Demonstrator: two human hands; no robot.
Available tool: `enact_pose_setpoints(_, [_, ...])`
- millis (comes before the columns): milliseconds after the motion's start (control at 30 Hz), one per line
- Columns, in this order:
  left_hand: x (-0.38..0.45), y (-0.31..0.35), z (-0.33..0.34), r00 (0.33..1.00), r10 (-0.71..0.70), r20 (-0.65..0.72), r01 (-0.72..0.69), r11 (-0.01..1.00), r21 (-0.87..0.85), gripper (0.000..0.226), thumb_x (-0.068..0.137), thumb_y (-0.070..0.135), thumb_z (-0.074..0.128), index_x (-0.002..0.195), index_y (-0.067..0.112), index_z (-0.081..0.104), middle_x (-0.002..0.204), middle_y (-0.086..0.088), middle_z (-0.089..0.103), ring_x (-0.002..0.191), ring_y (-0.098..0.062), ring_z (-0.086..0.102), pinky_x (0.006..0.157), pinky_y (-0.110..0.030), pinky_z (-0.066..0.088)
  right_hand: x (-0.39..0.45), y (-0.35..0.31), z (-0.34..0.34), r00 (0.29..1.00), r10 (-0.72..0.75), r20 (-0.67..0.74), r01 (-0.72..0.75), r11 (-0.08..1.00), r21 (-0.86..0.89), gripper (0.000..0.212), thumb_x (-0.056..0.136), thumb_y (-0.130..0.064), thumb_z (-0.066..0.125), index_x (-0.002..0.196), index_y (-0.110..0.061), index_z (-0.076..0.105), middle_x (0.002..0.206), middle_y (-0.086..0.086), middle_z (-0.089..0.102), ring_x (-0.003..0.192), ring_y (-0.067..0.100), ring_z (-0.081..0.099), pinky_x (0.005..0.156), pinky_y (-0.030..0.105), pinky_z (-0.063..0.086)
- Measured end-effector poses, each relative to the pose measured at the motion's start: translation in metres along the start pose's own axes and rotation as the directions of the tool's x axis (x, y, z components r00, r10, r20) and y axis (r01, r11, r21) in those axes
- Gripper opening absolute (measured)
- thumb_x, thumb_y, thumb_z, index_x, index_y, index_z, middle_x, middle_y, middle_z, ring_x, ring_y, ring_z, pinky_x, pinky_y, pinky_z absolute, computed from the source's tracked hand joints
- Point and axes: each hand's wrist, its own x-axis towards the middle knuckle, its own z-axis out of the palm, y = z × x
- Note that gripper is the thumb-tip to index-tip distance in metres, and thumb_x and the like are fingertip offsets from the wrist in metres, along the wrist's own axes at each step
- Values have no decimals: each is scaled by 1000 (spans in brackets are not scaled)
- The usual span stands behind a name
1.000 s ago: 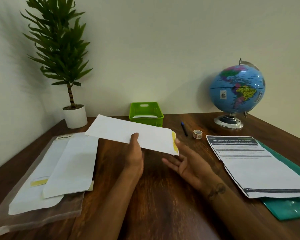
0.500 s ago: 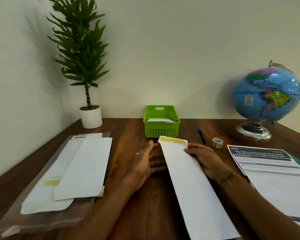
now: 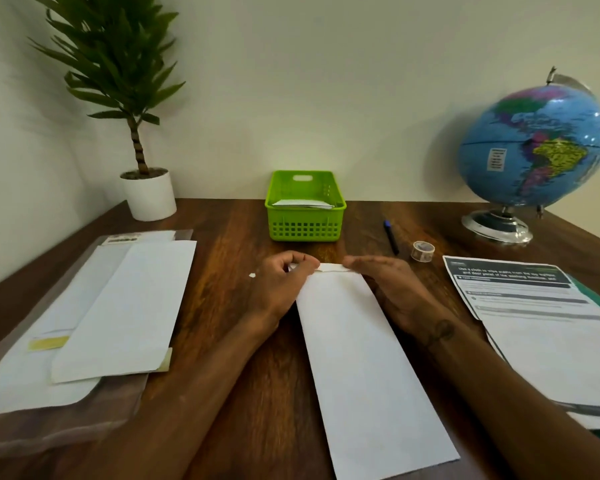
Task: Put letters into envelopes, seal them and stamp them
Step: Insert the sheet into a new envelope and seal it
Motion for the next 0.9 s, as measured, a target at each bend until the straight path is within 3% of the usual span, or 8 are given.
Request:
enact_pose_setpoints(67, [-2,2,1,1000,21,5,-21,1000,12,12,88,29,72,88,22,81,86,11,77,82,-3,69,71,-20,53,-1,0,0,999,1,-33,-2,1000,-14,37,85,-31,83,105,0,78,100,17,80,85,26,75,73,34,61])
enact_pose_setpoints(200, [-6,1,0,995,93,46,-95,995,35,14,87,19,77,101,17,76,97,1,77,90,-17,73,78,-35,60,-5,5,7,983,-120,-135,107,989,-102,27,82,-10,86,102,-1,69,97,17,76,85,26,70,68,30,59])
enact_pose_setpoints(333, [-5,-2,-4,998,50,26,-48,994,-102,31,84,13,81,112,13,69,99,-10,77,89,-28,75,75,-43,63,-6,0,5,983,-68,-171,59,997,-57,47,79,-5,88,119,-6,63,109,15,74,93,30,73,78,40,63])
enact_pose_setpoints(433, [-2,-4,-5,999,18,27,-15,991,-135,31,84,12,81,113,13,70,97,-10,77,88,-25,76,74,-40,64,-4,-2,-1,987,-37,-155,34,999,-22,49,82,-1,84,126,-4,63,115,18,73,99,32,73,84,42,63])
enact_pose_setpoints(533, [5,-6,-12,994,21,106,-9,994,-106,32,88,14,77,119,15,71,101,-10,78,88,-19,76,72,-32,62,0,-1,-9,996,-4,-85,5,1000,10,43,88,3,76,130,-1,64,112,15,74,89,22,73,70,29,65])
enact_pose_setpoints(667, [9,-8,-24,978,56,203,-46,997,-57,28,94,16,70,121,22,71,95,1,79,77,-6,74,58,-19,53,3,-4,-23,995,63,76,-66,997,38,36,94,5,67,129,-3,67,121,17,75,104,25,75,76,31,65])
enact_pose_setpoints(800, [8,-8,-25,980,102,173,-92,993,-68,20,92,20,73,111,25,77,100,5,79,92,-11,75,71,-22,58,-4,-7,-24,989,85,122,-85,996,-6,28,86,-5,80,113,-6,74,112,15,79,96,25,79,71,30,65])
enact_pose_setpoints(900, [10,-2,-22,985,158,65,-159,987,15,26,87,27,78,112,23,76,99,5,78,89,-3,73,73,-14,55,-7,-16,-19,998,0,62,0,1000,5,27,84,-4,81,110,-3,73,107,18,79,88,26,79,69,32,65])
